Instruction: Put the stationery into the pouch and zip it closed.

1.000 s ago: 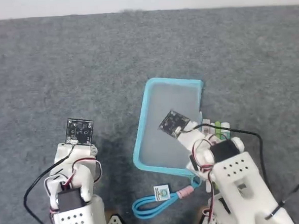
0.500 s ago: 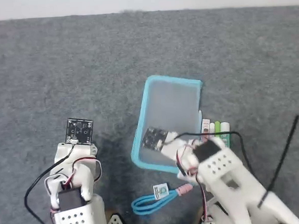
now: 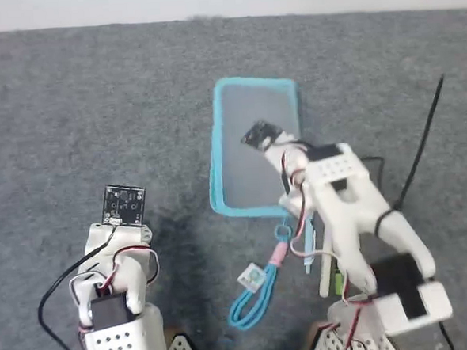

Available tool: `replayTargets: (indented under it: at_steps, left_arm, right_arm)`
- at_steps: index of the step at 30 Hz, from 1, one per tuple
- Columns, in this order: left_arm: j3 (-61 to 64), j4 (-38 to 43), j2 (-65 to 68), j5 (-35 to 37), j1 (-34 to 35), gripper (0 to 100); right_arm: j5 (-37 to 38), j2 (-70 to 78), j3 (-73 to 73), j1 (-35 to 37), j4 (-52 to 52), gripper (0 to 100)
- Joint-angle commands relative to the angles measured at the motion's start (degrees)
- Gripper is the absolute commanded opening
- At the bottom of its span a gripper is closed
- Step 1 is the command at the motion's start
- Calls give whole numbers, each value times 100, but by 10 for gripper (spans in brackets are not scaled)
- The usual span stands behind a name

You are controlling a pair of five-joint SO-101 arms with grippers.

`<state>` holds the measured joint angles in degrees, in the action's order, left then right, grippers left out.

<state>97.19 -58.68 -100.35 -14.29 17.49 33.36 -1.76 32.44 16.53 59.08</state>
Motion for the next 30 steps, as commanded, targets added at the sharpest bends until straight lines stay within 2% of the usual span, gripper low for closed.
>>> replayTargets:
  at_steps: [1, 4, 8, 14, 17, 23, 30]
  left_arm:
    - [-40, 185, 88, -44, 35, 12]
    - [-40, 185, 88, -44, 35, 12]
    - [-40, 185, 88, -44, 35, 12]
    - [-40, 185, 88, -44, 35, 12]
    - [-40, 185, 88, -44, 35, 12]
    - [-40, 176, 88, -44, 35, 12]
    - [-40, 176, 88, -44, 35, 12]
  right_arm:
    - [-202, -119, -659, -66, 303, 196]
    - [-571, -681, -431, -40, 268, 195]
    - [-818, -1903, 615, 40, -163, 197]
    - [-774, -4048, 3103, 180, -1367, 198]
    - [-633, -4602, 3798, 312, -1604, 198]
    - [-492, -4444, 4018, 295, -1974, 198]
    - [-44, -3582, 4018, 259, -3222, 199]
